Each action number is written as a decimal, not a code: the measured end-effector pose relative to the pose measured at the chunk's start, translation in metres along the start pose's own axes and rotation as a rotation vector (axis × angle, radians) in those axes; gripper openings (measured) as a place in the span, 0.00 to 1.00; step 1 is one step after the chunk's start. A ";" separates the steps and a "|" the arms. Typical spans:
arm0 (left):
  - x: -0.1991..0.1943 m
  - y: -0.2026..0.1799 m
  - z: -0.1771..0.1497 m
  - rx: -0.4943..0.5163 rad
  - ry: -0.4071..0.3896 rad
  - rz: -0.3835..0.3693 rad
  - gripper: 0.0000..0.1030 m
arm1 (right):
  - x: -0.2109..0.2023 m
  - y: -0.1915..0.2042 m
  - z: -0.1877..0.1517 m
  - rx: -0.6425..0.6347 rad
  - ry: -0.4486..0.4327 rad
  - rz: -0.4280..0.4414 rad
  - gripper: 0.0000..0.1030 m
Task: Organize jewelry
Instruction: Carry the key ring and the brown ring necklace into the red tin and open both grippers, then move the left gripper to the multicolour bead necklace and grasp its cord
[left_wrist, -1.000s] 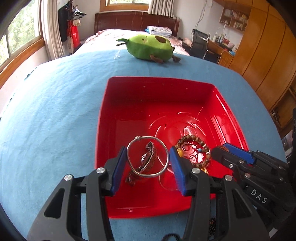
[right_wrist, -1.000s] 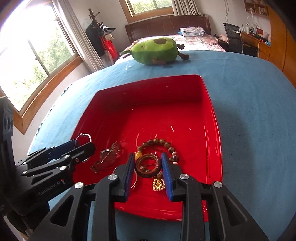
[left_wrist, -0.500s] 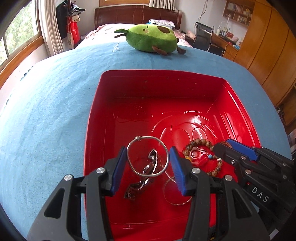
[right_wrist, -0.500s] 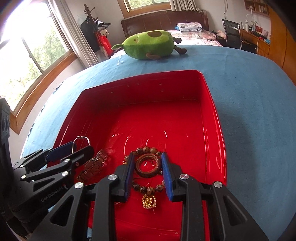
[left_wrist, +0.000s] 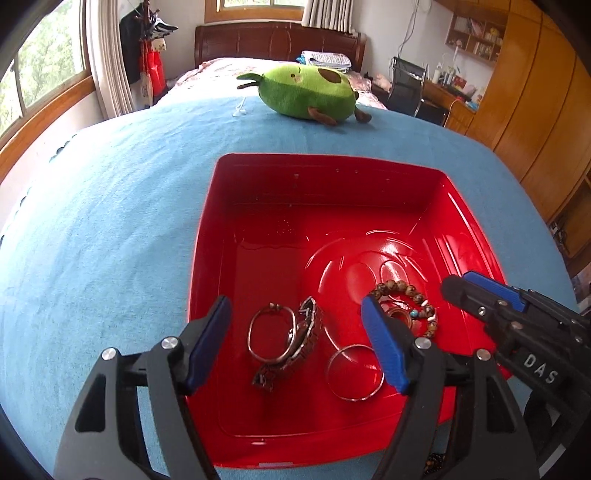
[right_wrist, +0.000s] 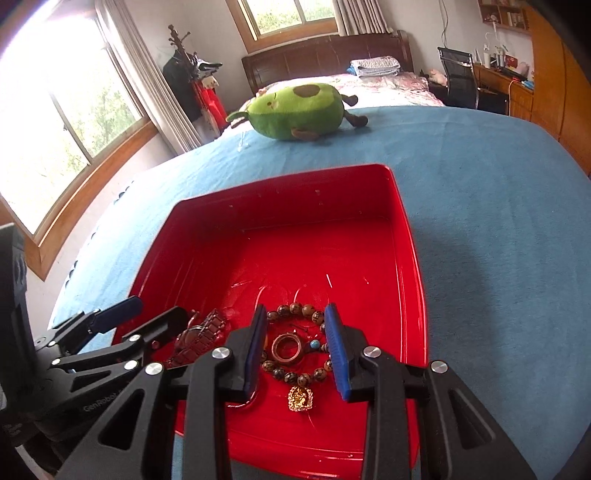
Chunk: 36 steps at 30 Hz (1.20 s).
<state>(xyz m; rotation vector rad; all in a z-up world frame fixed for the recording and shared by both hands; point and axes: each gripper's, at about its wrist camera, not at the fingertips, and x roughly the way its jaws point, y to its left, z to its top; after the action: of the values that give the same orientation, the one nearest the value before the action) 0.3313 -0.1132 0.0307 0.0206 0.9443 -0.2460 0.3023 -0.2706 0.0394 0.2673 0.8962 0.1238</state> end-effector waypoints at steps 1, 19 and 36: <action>-0.003 0.000 -0.001 0.000 -0.005 0.004 0.70 | -0.003 0.001 -0.001 -0.002 -0.005 0.001 0.32; -0.071 0.004 -0.059 0.037 -0.092 0.037 0.84 | -0.047 0.011 -0.045 -0.022 0.005 0.027 0.39; -0.148 0.008 -0.146 0.049 -0.157 0.024 0.84 | -0.115 0.043 -0.128 -0.108 -0.019 0.077 0.40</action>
<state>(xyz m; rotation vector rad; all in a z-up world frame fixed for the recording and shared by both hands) 0.1336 -0.0577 0.0626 0.0571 0.7815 -0.2450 0.1310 -0.2313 0.0619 0.2022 0.8573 0.2404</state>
